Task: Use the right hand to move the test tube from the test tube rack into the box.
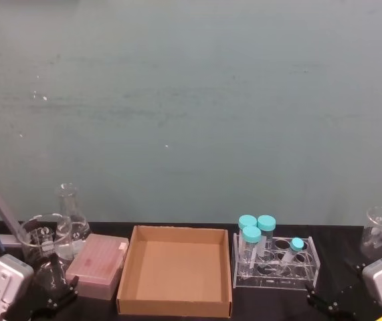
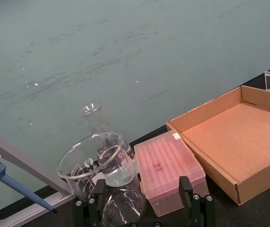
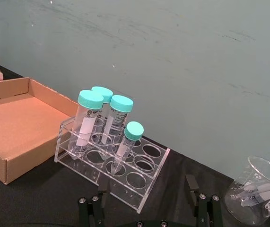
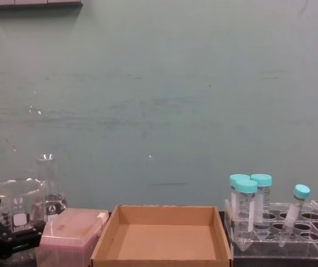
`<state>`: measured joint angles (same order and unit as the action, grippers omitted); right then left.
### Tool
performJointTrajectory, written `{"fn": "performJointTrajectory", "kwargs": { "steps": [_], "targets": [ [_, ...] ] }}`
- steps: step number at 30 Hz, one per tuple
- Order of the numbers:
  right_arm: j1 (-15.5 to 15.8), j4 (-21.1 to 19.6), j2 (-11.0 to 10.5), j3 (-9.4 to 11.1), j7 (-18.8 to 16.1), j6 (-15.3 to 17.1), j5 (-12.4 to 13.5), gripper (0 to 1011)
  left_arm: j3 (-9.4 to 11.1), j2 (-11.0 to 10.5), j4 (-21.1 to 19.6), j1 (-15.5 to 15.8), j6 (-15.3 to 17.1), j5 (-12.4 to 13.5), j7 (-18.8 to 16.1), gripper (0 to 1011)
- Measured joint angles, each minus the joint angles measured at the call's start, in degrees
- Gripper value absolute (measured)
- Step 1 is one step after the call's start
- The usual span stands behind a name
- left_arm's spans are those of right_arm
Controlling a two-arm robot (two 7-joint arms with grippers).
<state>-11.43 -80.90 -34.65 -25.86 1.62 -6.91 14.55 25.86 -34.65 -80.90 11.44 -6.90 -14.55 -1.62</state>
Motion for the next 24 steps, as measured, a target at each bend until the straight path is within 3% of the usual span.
{"fn": "performJointTrajectory", "kwargs": {
  "steps": [7, 13, 24],
  "targets": [
    [0.00, 0.00, 0.00, 0.00, 0.00, 0.00, 0.00, 1000, 0.00, 0.00, 0.00, 0.00, 0.00, 0.00, 0.00, 1000],
    [0.28, -0.15, 0.19, 1.71, -3.97, -0.95, 2.98, 1000, 0.00, 0.01, 0.00, 0.00, 0.00, 0.00, 0.00, 1000],
    [-2.09, 1.68, 3.19, 3.37, -7.66, 0.57, 5.27, 1000, 0.00, 0.01, 0.00, 0.00, 0.00, 0.00, 0.00, 1000]
  ]
}}
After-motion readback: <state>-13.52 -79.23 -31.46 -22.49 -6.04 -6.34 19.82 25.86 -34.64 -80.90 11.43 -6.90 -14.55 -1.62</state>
